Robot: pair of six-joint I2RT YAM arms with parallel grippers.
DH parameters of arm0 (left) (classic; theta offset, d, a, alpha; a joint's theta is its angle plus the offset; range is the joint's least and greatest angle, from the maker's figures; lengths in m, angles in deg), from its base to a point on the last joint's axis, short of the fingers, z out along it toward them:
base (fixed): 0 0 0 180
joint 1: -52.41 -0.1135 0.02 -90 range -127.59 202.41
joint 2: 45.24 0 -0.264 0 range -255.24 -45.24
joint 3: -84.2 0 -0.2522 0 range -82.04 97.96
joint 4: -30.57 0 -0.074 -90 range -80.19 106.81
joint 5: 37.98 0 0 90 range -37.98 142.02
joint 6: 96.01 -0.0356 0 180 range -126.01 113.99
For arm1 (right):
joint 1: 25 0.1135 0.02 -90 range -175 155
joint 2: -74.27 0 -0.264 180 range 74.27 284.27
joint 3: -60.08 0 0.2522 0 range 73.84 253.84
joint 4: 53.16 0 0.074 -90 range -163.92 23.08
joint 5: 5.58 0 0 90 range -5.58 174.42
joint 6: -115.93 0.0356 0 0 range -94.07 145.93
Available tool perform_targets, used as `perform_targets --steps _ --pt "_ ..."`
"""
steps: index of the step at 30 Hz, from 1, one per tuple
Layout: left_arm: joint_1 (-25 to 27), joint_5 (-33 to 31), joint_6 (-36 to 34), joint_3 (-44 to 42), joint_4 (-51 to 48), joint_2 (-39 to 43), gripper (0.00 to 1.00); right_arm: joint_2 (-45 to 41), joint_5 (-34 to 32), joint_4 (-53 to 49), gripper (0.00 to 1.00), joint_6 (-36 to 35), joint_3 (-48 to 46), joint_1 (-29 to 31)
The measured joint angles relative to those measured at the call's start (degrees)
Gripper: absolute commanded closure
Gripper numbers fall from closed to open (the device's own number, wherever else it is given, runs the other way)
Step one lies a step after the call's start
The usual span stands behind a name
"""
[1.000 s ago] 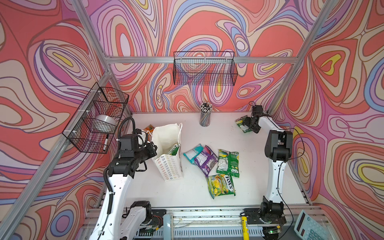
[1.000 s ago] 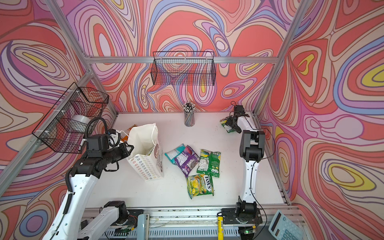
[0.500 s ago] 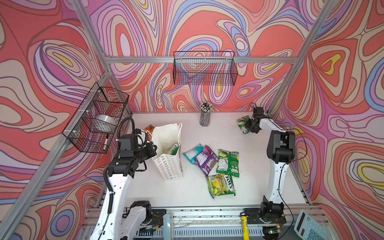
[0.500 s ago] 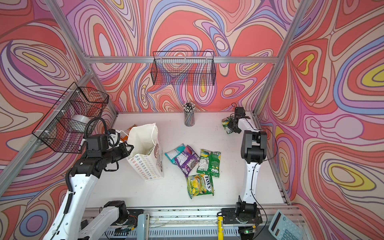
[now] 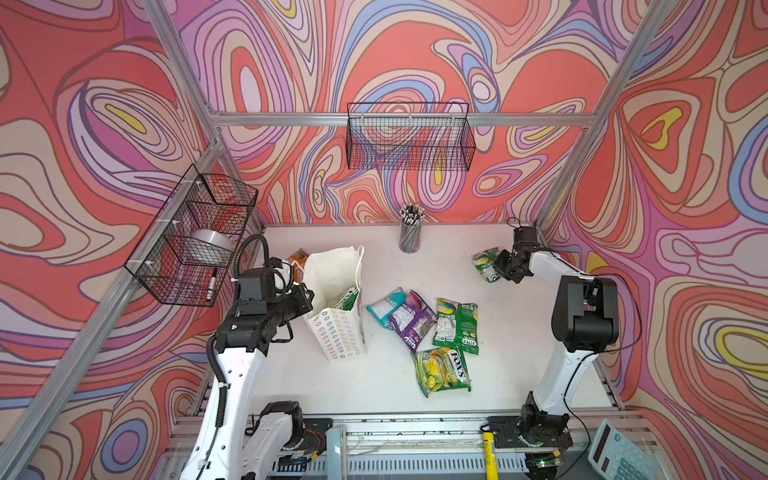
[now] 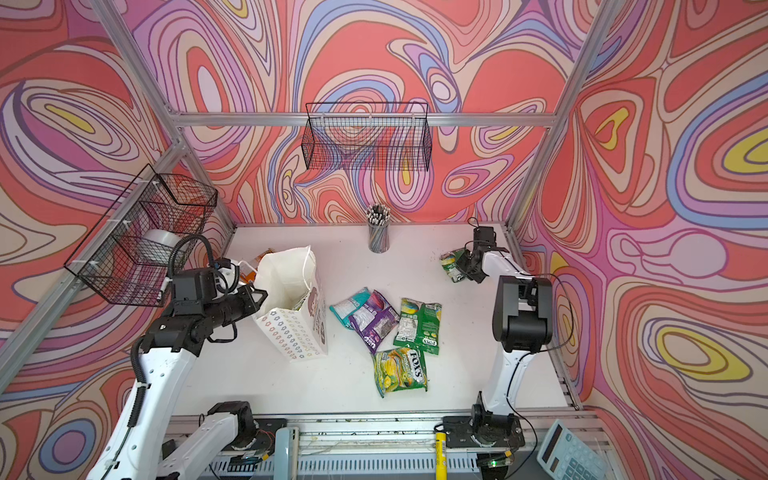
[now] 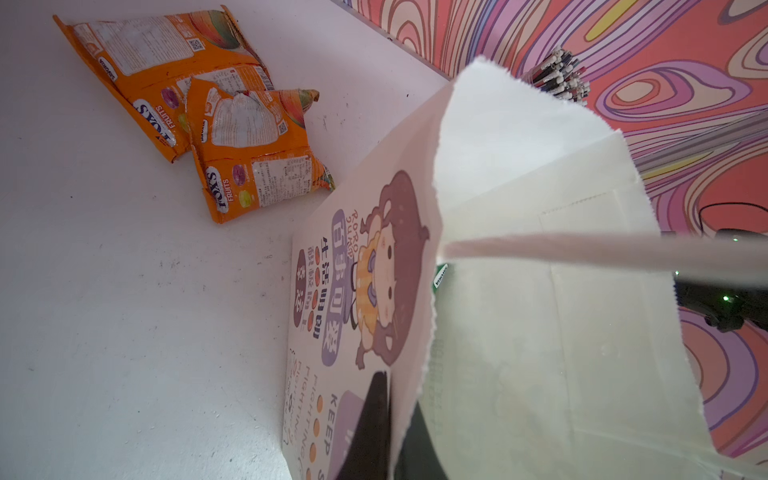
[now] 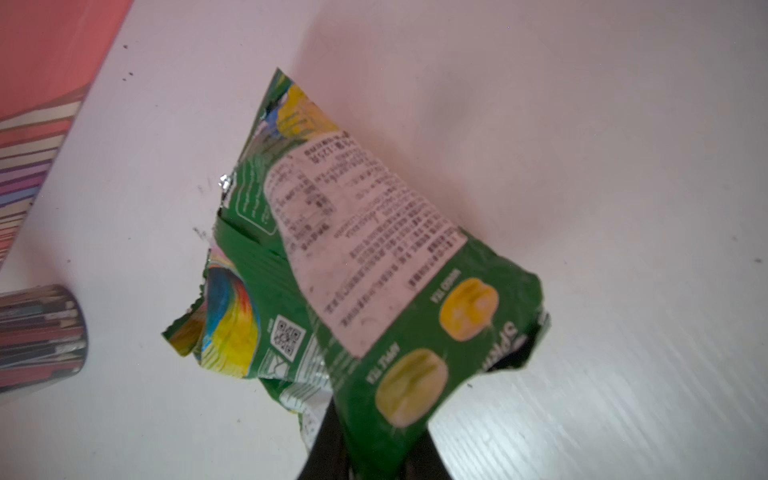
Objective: Place the snacks into the paper bag
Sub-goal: 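Grasp the far green SPRING TEA bag with the right gripper and lift it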
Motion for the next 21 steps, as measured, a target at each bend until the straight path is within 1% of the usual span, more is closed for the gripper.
perform_targets --steps 12,21 --pt "-0.20 0.42 0.00 0.00 0.37 -0.70 1.00 -18.18 5.14 3.43 1.00 1.22 -12.96 0.00" --pt "-0.26 0.68 0.00 0.00 0.39 -1.01 1.00 -28.57 8.76 1.31 1.00 0.33 -16.20 0.00"
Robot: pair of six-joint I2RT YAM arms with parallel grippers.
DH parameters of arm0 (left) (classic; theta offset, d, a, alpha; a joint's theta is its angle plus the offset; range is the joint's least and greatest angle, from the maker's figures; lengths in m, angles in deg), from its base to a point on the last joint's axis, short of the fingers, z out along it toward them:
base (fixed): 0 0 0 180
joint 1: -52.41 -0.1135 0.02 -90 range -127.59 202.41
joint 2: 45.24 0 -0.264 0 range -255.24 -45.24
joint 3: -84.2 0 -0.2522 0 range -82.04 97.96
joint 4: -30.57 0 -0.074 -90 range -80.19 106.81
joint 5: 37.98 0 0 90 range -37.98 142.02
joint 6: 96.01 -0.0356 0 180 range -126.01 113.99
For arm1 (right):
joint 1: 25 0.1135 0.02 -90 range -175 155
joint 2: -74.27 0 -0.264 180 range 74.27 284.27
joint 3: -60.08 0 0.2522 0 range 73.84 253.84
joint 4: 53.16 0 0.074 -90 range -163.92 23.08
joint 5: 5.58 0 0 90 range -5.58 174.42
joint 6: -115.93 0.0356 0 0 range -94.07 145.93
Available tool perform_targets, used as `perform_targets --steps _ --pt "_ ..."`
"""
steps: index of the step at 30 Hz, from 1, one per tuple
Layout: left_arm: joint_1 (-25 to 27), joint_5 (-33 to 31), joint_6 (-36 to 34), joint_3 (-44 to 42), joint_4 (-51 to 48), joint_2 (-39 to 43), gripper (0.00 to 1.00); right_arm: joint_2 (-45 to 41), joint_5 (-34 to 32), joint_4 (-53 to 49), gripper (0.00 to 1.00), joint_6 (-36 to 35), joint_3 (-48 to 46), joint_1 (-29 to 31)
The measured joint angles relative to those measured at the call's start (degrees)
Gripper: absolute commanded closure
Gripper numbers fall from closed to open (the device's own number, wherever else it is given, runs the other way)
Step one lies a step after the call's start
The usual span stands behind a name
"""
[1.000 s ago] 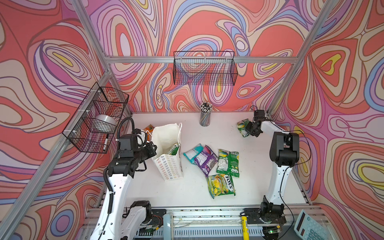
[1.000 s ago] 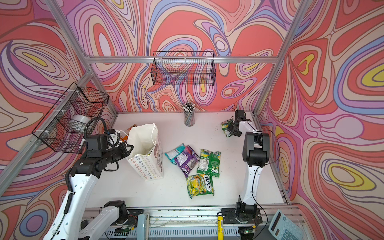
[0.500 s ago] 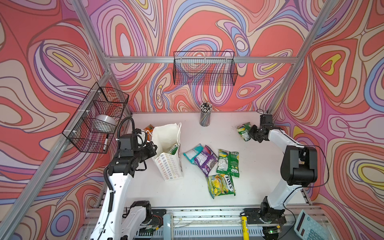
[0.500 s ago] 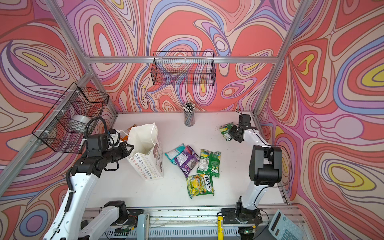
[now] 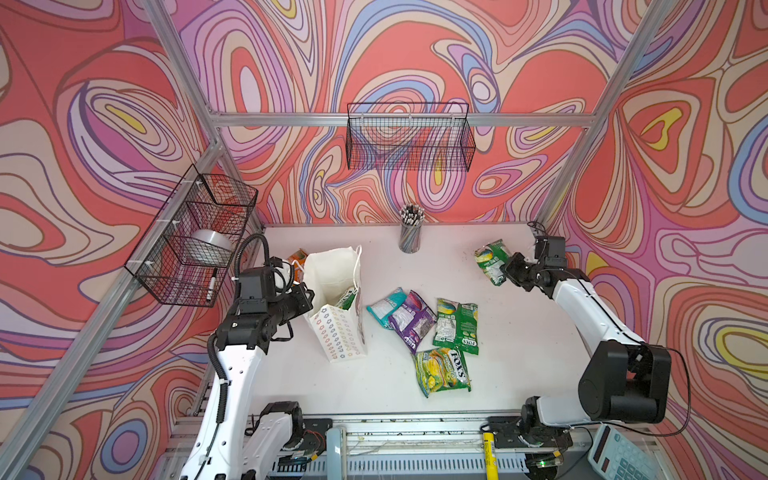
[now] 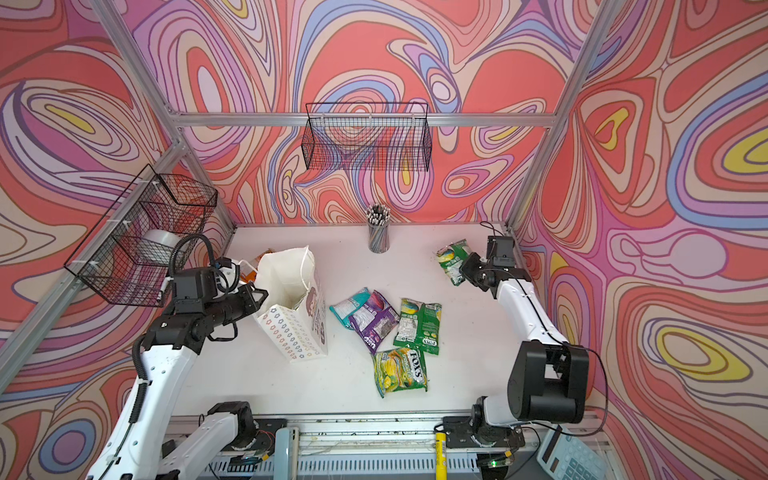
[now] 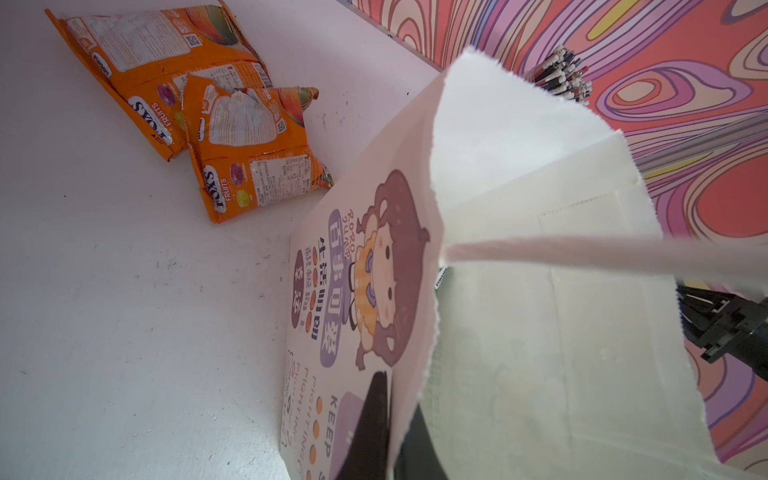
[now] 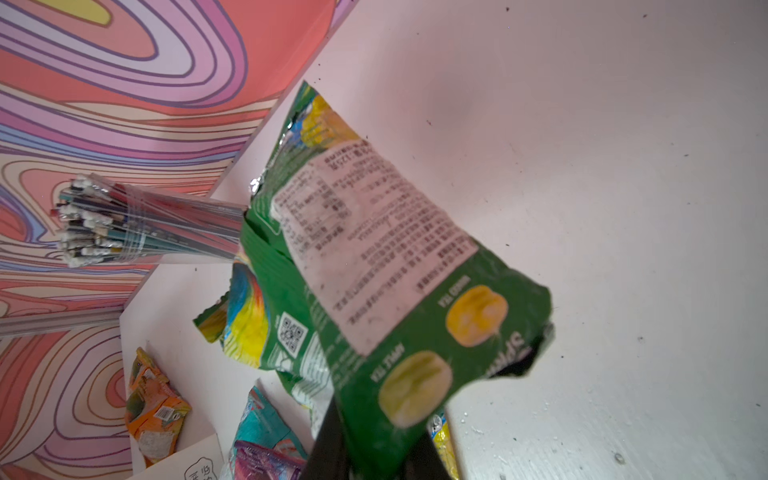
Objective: Place the snacks into the paper bag
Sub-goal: 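Grasp the far green SPRING TEA bag with the right gripper and lift it, then carry the green bag with the right gripper over the paper bag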
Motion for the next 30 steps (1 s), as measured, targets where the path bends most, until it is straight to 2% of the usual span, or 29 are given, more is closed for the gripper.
perform_targets --steps 8,14,23,30 --pt "0.00 0.63 0.42 0.00 0.26 -0.22 1.00 -8.66 2.27 -5.22 1.00 -0.35 0.28 0.00" --pt "-0.02 1.95 0.52 0.00 0.28 -0.22 1.00 -10.62 3.54 -12.11 1.00 -1.09 12.50 1.49" --pt "-0.04 3.45 1.16 0.00 0.44 -0.20 1.00 -10.64 2.95 -17.90 1.00 -1.40 28.59 11.06" --pt "-0.04 3.61 1.46 -0.39 0.68 0.46 1.00 -4.68 0.46 -19.82 1.00 -1.68 39.87 22.38"
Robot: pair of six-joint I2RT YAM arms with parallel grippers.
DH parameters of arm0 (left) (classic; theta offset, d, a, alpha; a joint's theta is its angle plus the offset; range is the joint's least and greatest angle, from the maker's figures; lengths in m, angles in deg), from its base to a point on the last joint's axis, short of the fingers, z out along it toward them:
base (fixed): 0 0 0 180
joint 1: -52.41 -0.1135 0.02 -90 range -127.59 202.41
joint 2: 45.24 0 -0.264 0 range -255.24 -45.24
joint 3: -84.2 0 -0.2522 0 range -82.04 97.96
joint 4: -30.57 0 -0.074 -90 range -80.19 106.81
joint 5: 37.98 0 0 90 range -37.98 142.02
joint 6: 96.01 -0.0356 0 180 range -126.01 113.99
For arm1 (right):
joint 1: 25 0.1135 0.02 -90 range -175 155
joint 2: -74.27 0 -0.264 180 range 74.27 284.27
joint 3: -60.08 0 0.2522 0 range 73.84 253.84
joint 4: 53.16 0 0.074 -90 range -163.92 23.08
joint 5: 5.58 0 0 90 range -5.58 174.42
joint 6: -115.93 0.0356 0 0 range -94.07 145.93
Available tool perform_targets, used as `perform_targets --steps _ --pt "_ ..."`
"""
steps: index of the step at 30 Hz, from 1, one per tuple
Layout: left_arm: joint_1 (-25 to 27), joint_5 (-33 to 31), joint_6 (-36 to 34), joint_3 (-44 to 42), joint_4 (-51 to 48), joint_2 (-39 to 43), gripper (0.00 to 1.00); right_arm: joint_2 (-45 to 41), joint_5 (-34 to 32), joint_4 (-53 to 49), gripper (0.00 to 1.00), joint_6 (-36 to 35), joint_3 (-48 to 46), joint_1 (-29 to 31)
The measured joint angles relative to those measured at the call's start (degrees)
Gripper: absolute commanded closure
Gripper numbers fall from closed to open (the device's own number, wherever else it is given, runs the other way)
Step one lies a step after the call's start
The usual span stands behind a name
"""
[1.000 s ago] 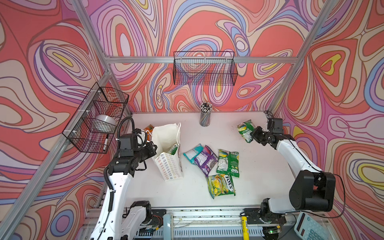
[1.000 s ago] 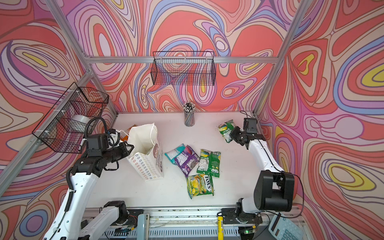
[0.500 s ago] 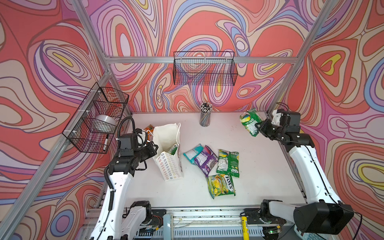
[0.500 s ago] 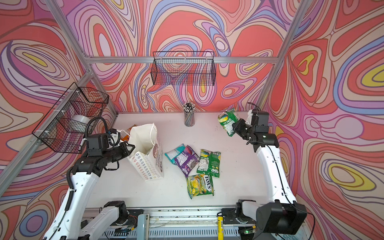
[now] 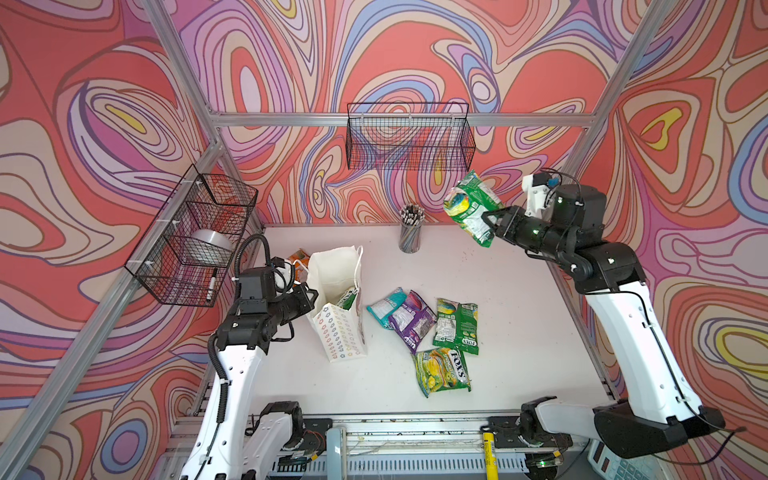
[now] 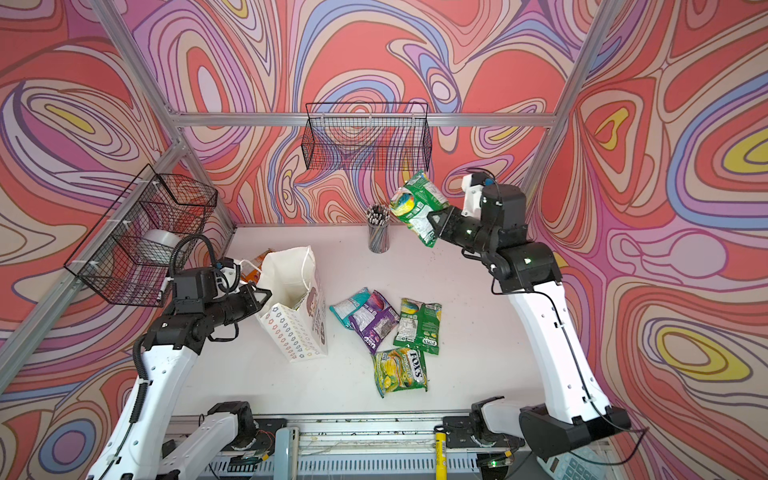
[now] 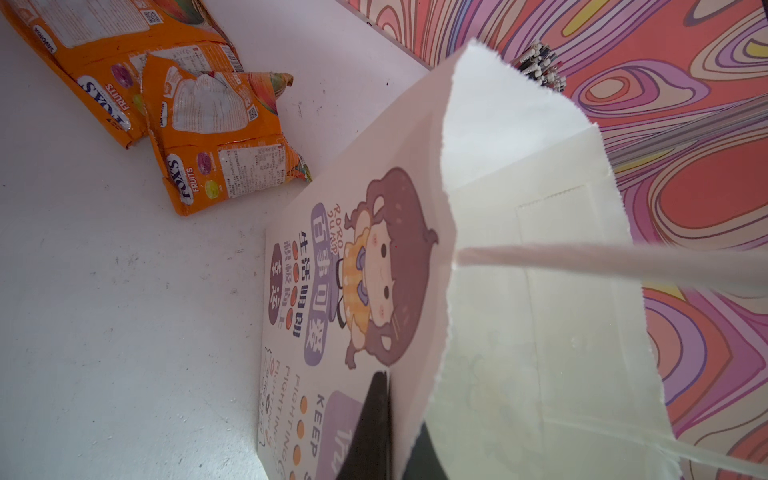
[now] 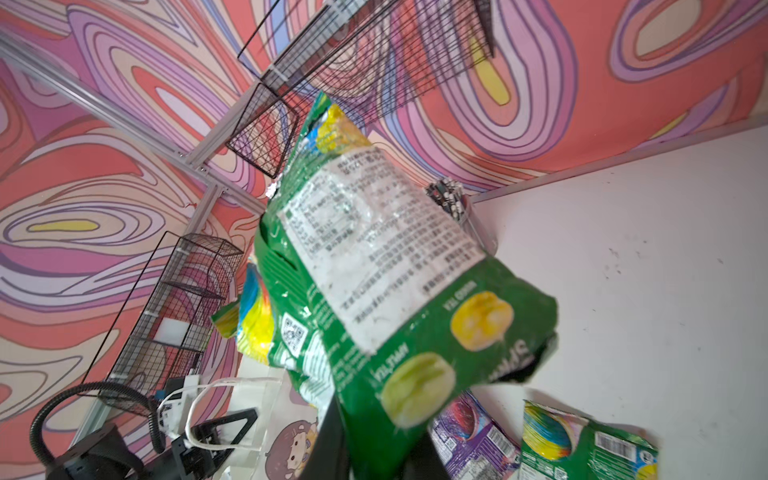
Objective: Place the snacks into the paper bag
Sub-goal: 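Carry the green bag with the right gripper over the paper bag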
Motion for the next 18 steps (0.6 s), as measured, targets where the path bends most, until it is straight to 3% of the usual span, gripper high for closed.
perform_targets --steps 10,18 --pt "-0.02 0.37 0.02 -0.61 0.61 0.52 1.00 13.42 -4.68 -2.25 1.00 -3.02 15.34 13.25" --pt "-0.17 1.42 0.00 -0.72 0.87 0.52 1.00 26.32 -6.60 -2.75 1.00 -6.01 32.70 22.53"
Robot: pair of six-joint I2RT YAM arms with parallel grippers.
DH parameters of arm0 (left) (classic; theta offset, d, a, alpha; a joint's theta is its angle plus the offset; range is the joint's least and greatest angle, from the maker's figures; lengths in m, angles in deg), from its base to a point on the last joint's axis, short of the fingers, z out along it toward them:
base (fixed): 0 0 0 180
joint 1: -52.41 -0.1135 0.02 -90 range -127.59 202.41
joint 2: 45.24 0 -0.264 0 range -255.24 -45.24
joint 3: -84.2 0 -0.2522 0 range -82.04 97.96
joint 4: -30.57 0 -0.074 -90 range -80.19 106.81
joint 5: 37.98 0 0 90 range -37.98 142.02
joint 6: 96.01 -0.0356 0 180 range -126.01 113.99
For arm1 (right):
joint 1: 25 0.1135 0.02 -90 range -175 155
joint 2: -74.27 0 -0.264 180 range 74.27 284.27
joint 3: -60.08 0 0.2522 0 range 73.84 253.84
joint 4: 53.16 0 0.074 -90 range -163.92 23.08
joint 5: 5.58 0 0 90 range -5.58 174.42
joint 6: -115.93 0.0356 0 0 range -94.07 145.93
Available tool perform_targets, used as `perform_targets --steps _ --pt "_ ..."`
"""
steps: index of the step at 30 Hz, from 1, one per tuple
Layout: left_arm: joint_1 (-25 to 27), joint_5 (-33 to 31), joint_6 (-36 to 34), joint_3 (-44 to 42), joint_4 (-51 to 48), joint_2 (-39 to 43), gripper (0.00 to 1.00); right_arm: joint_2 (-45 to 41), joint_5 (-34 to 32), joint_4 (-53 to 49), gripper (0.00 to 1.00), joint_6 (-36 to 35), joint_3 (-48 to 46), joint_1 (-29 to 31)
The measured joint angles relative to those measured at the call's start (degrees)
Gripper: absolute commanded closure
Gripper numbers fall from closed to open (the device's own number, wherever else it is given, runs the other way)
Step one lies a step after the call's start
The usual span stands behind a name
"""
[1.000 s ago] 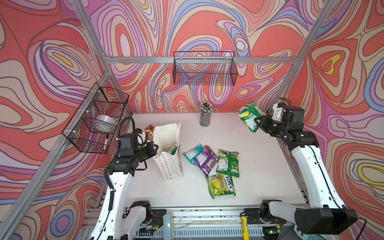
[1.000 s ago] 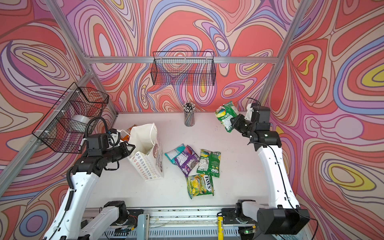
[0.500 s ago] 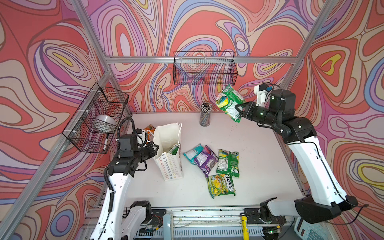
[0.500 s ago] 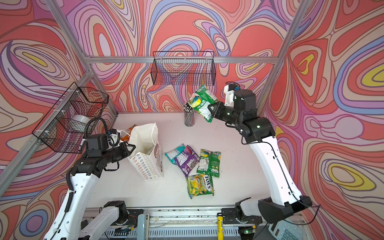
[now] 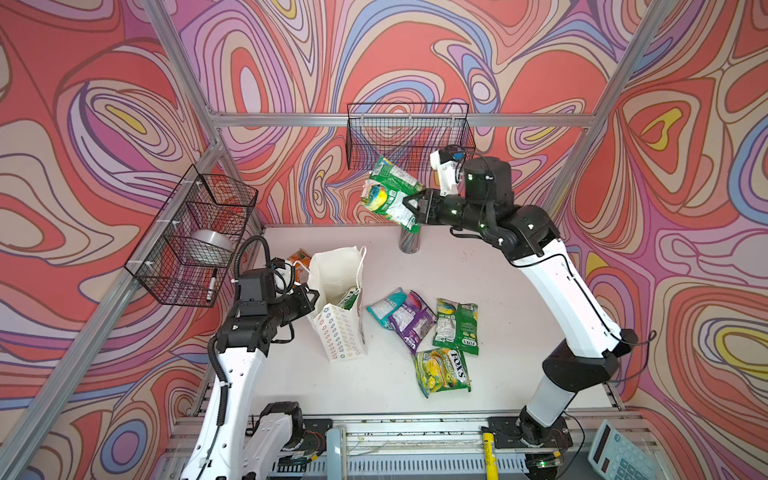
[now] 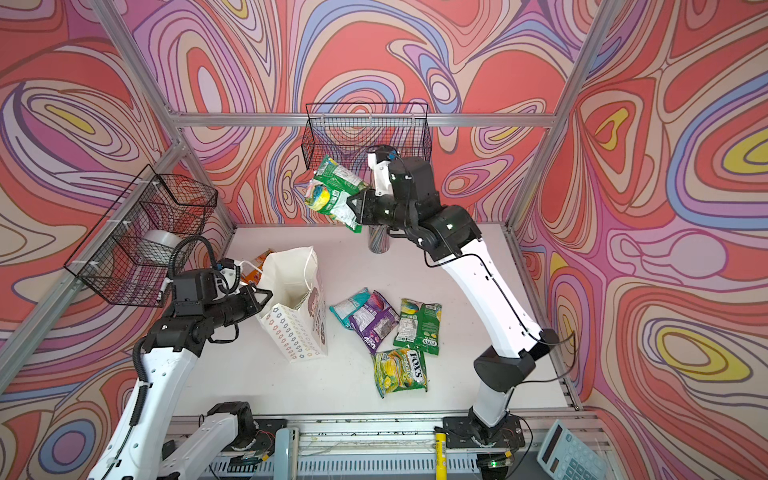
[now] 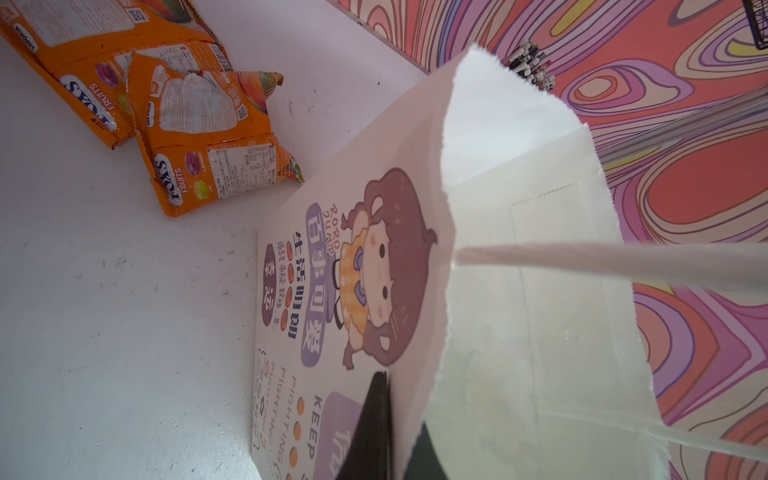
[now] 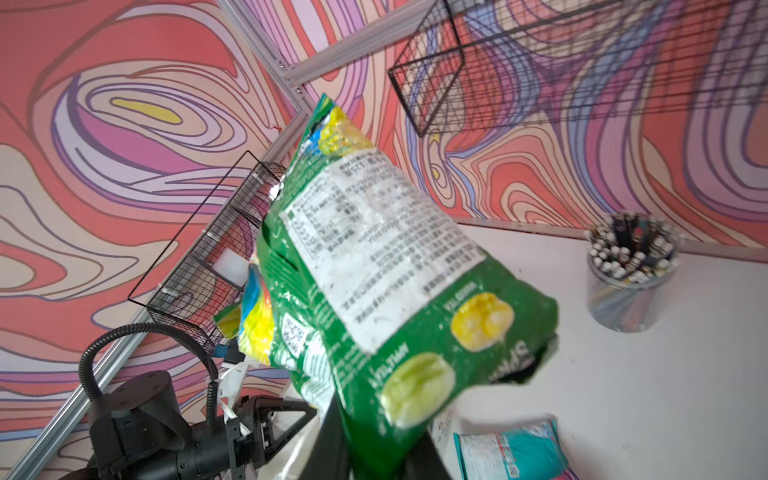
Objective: Place the snacks into the paper bag
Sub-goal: 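Carry the green bag with the right gripper over the paper bag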
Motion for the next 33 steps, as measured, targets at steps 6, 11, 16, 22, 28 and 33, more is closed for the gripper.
perform_targets --steps 6,11,16,22,28,33 --pt "-0.17 0.31 0.00 0.00 0.15 -0.02 1.00 8.26 0.81 0.04 1.00 -0.85 5.81 5.40" --pt "-0.22 0.48 0.00 0.00 0.15 -0.02 1.00 10.60 1.09 0.04 1.00 -1.03 4.22 9.20" --pt "-0.22 0.85 0.00 -0.02 0.17 -0.02 1.00 10.60 1.14 0.85 1.00 -1.29 1.20 12.33" --pt "-0.22 1.36 0.00 -0.02 0.20 -0.02 1.00 10.45 -1.88 0.28 1.00 -3.37 -0.37 13.55" --pt "-0.22 1.46 0.00 -0.28 0.42 -0.15 1.00 10.16 -6.88 2.91 1.00 -5.33 2.93 13.40" --pt "-0.22 1.84 0.02 -0.35 0.96 -0.33 1.00 12.22 -7.30 7.76 1.00 -4.66 9.05 13.40"
